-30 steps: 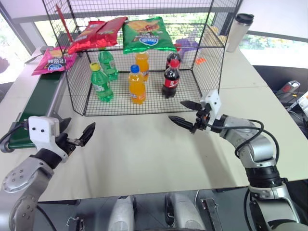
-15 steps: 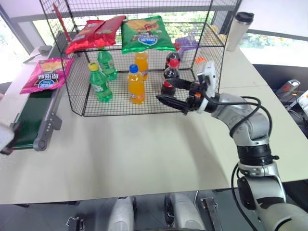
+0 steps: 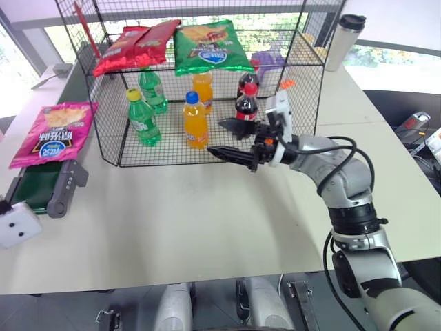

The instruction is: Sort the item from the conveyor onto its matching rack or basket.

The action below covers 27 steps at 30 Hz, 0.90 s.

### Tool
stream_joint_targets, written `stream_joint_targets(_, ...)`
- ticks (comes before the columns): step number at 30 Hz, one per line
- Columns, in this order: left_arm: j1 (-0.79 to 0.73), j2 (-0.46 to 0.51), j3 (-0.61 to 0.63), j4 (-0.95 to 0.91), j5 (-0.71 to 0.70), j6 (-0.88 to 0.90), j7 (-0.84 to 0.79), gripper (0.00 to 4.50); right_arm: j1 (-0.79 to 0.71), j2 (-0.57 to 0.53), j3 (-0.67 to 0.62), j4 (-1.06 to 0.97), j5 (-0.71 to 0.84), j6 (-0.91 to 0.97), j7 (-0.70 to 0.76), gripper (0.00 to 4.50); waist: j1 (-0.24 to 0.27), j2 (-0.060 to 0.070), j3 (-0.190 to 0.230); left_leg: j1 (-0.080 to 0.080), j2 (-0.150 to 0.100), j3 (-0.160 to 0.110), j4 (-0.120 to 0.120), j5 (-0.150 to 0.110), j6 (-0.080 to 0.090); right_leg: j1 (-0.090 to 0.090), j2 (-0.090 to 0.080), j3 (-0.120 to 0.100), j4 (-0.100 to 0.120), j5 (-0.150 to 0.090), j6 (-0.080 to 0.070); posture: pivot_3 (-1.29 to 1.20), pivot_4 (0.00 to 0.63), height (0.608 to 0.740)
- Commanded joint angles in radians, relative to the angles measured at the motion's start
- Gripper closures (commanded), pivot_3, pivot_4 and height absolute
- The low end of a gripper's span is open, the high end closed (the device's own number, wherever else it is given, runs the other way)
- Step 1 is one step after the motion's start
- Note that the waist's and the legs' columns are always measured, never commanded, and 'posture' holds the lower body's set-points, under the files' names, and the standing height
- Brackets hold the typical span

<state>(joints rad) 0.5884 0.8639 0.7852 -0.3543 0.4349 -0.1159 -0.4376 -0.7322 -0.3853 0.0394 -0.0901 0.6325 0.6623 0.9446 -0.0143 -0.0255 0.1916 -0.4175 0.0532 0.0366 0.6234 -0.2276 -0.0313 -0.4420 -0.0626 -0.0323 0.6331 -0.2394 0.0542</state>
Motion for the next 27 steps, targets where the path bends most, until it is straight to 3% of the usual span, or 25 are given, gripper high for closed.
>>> stream_joint_targets(1,-0.05,0.022,-0.038,0.037,0.041,0.0,0.011,0.03,-0.02,-0.02,-0.036,-0.076,0.048,0.026,-0.004,0.0,0.0,0.0,0.0,0.0,0.0,0.0,0.0,0.0,0.0,0.0,0.0,0.0,0.001,0.0,0.0,0.0,0.15,0.74)
stream_joint_targets(19,-0.287,0.05,-0.263,0.202,0.139,0.022,0.068,0.03,0.035,-0.058,-0.051,-0.144,0.043,0.041,-0.069,0.0,0.004,0.0,0.0,0.001,0.0,0.0,0.005,0.0,0.0,0.0,0.0,0.0,0.007,0.002,0.003,0.0,0.15,0.74)
stream_joint_targets(22,-0.304,0.047,-0.287,0.215,0.133,0.034,0.061,0.79,0.041,-0.064,-0.053,-0.149,0.04,0.041,-0.077,0.0,0.003,0.0,0.0,0.002,0.0,0.0,0.006,0.0,0.0,0.001,0.0,0.0,0.009,0.002,0.003,0.0,0.15,0.74)
stream_joint_targets(27,-0.313,0.045,-0.304,0.217,0.137,0.051,0.073,2.98,0.041,-0.073,-0.05,-0.148,0.034,0.033,-0.086,0.0,0.002,0.0,-0.001,0.004,0.0,0.0,0.007,0.0,0.0,0.001,0.0,0.0,0.012,0.001,0.001,0.0,0.15,0.74)
